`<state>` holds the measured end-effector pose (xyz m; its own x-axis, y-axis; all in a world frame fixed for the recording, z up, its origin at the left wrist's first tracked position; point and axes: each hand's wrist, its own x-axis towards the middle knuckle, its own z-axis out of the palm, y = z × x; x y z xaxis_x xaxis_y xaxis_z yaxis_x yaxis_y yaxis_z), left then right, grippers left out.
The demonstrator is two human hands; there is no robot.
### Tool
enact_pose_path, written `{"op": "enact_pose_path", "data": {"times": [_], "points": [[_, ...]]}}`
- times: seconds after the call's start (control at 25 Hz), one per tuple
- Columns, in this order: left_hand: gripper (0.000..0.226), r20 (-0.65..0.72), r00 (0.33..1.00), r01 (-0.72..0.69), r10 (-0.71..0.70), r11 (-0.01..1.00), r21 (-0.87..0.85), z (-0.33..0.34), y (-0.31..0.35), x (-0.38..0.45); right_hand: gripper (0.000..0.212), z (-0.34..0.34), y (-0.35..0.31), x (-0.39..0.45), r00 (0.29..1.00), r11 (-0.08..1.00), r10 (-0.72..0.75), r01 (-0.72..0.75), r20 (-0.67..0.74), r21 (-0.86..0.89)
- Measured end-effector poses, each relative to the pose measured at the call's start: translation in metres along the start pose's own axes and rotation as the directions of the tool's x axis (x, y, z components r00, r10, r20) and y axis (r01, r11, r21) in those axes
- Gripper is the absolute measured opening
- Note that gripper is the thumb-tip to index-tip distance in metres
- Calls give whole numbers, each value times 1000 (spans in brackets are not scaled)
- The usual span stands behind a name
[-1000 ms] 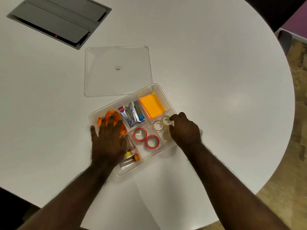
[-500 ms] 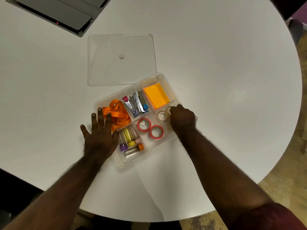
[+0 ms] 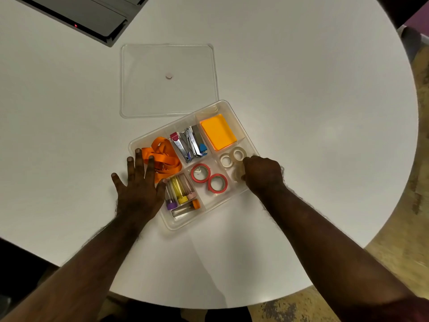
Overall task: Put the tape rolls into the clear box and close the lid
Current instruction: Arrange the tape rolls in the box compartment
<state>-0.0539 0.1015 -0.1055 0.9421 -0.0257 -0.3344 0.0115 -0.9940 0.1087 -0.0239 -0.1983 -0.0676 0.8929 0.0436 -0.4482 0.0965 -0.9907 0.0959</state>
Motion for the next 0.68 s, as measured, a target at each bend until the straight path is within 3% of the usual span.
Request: {"op": "enact_pose_path", "data": {"times": [0.28, 0.68], "points": [[78, -1, 1000, 7, -7, 1000, -20, -1, 1, -1, 21, -10, -13, 1, 998, 999, 13, -10, 58, -52], [78, -4, 1000, -6, 6, 1000, -28, 0, 1, -2, 43, -7, -11, -4, 1000, 1000, -7, 6, -15, -13]]}}
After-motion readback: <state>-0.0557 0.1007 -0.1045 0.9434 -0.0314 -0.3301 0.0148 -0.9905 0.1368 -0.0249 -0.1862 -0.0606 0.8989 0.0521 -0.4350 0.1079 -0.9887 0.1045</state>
